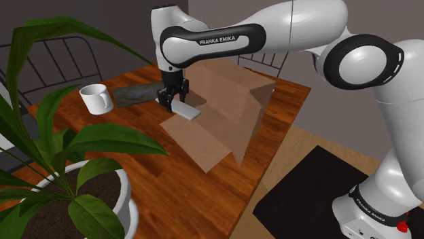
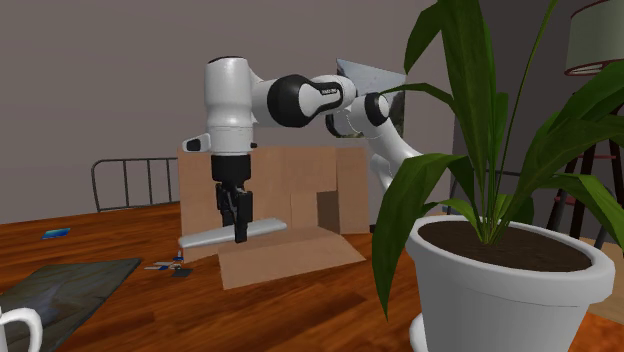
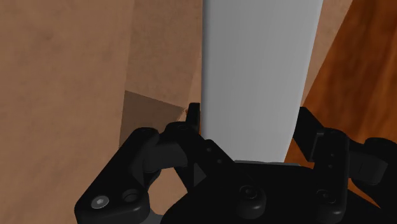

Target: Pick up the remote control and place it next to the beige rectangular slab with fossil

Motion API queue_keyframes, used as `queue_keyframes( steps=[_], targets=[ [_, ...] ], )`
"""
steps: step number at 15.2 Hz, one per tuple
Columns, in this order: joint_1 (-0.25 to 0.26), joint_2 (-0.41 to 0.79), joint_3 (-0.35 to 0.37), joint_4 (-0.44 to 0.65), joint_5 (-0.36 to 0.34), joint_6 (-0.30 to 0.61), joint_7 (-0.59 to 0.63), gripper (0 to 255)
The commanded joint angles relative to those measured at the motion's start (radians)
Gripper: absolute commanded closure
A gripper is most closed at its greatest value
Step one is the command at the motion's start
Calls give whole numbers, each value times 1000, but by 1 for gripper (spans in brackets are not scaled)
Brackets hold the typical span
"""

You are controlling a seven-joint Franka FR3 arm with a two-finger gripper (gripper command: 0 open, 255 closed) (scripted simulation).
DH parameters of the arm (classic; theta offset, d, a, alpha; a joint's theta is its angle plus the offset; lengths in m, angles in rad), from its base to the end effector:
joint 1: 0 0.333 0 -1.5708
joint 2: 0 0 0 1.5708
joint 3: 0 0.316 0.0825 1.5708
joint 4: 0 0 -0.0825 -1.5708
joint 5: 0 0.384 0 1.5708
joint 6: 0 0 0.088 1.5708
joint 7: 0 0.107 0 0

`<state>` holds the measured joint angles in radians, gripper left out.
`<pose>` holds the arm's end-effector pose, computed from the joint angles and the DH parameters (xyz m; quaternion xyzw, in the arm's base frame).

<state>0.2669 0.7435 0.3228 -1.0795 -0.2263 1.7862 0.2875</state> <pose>0.6719 0.3350 0.3997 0.9908 0.1351 -0.0014 0.0030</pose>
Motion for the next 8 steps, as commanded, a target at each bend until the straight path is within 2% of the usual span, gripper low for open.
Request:
queue_keyframes(
  steps=[1,8],
  targets=[
    [-6,-1,-2,-34,-1,29,3,255],
    [-12,18,-6,-99,-9,110,11,255]
  ],
)
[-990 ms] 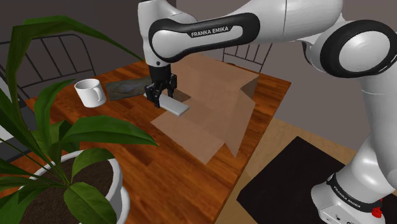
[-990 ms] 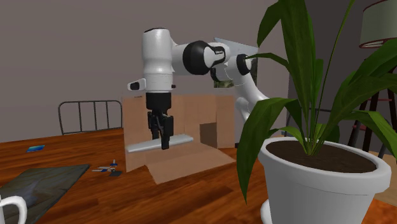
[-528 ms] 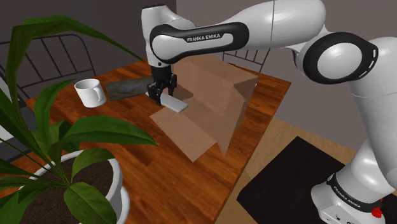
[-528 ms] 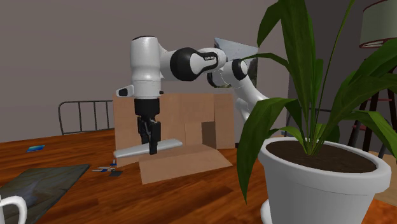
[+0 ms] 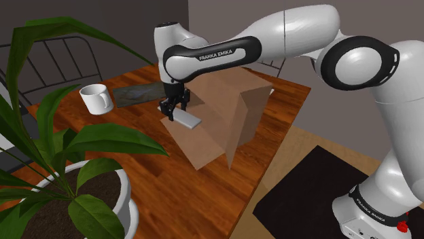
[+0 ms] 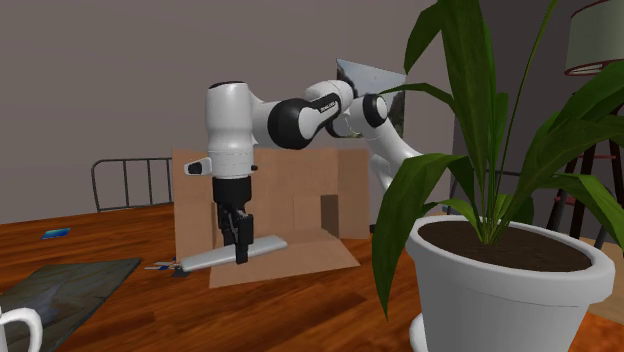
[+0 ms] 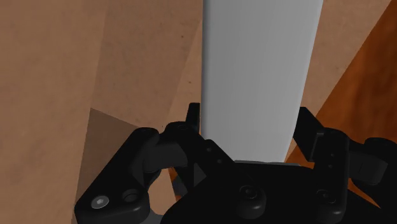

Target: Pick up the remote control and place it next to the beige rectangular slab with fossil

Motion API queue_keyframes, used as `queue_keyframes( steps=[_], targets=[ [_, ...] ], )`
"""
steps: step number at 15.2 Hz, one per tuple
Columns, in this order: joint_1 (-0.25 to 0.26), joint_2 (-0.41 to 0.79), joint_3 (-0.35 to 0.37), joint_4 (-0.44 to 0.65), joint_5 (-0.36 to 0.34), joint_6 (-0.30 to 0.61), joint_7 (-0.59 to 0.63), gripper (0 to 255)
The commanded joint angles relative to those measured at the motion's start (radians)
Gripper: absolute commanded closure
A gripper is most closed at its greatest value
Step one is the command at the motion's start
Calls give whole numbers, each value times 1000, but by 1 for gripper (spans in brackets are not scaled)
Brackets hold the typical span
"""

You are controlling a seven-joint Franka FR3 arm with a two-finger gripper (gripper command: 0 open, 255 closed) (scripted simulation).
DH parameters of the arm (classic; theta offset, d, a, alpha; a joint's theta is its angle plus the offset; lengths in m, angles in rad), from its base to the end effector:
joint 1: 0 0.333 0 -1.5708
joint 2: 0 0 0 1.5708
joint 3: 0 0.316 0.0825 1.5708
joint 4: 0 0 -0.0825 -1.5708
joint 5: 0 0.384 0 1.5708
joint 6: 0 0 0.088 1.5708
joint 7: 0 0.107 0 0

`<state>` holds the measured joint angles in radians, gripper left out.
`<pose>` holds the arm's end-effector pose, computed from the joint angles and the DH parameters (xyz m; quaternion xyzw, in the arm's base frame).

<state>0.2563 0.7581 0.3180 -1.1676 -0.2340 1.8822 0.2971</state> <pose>0.6717 0.3332 0.3557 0.9910 0.1340 -0.0034 0.0044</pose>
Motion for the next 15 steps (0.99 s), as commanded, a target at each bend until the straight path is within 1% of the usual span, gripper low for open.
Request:
queue_keyframes(
  steps=[1,9,10,15],
  targets=[
    [-2,7,-2,-19,-2,25,2,255],
    [-3,9,-1,-24,-4,32,3,255],
    [-1,12,-2,-20,-5,32,4,0],
    [-3,9,-1,-24,-4,32,3,0]
  ],
)
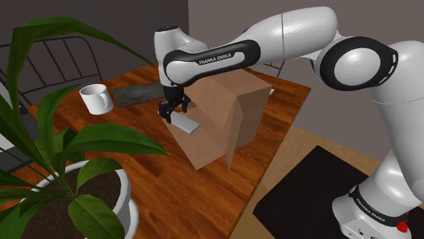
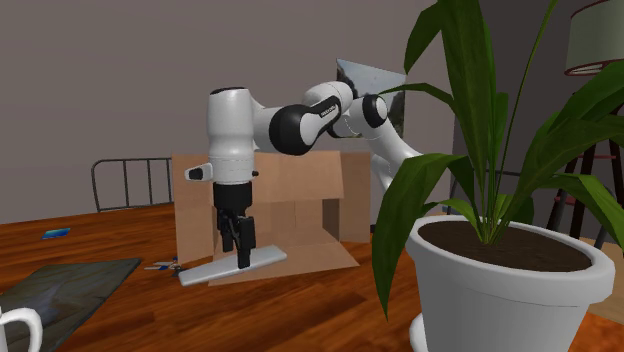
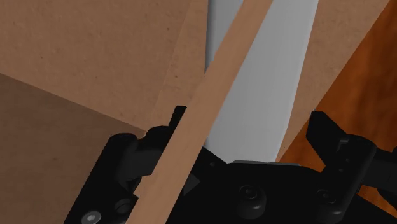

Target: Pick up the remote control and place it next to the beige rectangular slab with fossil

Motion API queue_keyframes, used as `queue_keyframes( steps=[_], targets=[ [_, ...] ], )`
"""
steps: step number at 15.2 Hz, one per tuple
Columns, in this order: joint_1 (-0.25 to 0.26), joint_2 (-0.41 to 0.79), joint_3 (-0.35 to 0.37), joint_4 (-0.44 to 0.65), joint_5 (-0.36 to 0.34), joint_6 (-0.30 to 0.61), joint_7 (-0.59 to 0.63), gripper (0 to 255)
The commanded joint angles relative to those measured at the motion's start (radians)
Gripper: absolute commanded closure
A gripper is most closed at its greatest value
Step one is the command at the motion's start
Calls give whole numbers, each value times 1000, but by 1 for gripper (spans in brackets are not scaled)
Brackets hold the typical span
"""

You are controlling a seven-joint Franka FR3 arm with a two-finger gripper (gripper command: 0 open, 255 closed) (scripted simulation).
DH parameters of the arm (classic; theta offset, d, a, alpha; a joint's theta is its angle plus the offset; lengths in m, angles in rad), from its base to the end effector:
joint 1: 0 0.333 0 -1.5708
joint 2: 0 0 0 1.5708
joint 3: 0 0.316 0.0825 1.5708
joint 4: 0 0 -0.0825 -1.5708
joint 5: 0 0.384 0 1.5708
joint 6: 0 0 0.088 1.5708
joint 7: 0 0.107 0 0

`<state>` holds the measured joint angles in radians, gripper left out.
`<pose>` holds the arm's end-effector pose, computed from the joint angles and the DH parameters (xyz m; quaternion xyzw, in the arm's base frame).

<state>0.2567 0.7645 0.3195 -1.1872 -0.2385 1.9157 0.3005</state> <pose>0.6708 0.3362 0.3450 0.9907 0.1360 0.0005 0.0025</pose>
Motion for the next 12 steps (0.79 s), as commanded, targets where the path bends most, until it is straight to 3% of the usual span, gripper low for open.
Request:
queue_keyframes(
  steps=[1,4,12],
  targets=[
    [-2,-5,-1,16,3,-29,-3,0],
    [5,-20,3,86,10,-112,-10,0],
    [5,-20,3,86,10,-112,-10,0]
  ],
)
